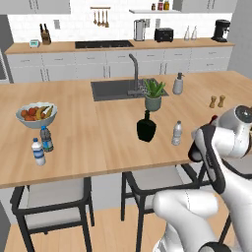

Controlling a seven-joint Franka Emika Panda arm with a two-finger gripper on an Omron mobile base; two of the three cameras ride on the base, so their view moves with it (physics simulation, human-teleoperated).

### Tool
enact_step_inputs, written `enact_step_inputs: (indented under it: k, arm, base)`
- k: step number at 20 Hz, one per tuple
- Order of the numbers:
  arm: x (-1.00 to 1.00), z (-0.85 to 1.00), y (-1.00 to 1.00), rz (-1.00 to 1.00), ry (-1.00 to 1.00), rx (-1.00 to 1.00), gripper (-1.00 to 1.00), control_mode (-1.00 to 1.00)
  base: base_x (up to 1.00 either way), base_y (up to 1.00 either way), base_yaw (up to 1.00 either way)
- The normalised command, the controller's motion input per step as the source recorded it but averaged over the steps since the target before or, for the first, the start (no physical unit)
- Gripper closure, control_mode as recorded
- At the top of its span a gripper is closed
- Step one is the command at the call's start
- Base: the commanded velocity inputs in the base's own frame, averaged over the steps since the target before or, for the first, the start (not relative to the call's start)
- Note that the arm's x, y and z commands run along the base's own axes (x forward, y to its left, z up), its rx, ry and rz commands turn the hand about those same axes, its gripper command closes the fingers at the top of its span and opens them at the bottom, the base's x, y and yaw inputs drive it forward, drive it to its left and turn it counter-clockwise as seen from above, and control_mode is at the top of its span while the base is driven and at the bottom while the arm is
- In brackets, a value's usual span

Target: Move the plastic bottles in the middle to the plastics group, and the glass bottles in the middle to the glass group.

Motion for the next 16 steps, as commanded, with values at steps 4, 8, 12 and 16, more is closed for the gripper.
enact_step_inputs:
  k: [4, 8, 12, 16]
  arm:
    - [0.0, 0.56, -0.71, 0.0, 0.11, 0.0, 1.0, -1.0]
    - [0.04, 0.28, -0.69, 0.0, 0.07, -0.01, 1.0, -1.0]
    - [0.09, 0.0, -0.52, 0.0, 0.07, -0.03, 1.0, -1.0]
    - [0.29, -0.2, -0.32, 0.06, 0.03, 0.0, 1.0, -1.0]
  base:
    - [0.0, 0.0, 0.0]
    - [0.0, 0.0, 0.0]
    - [0.0, 0.0, 0.0]
    - [0.0, 0.0, 0.0]
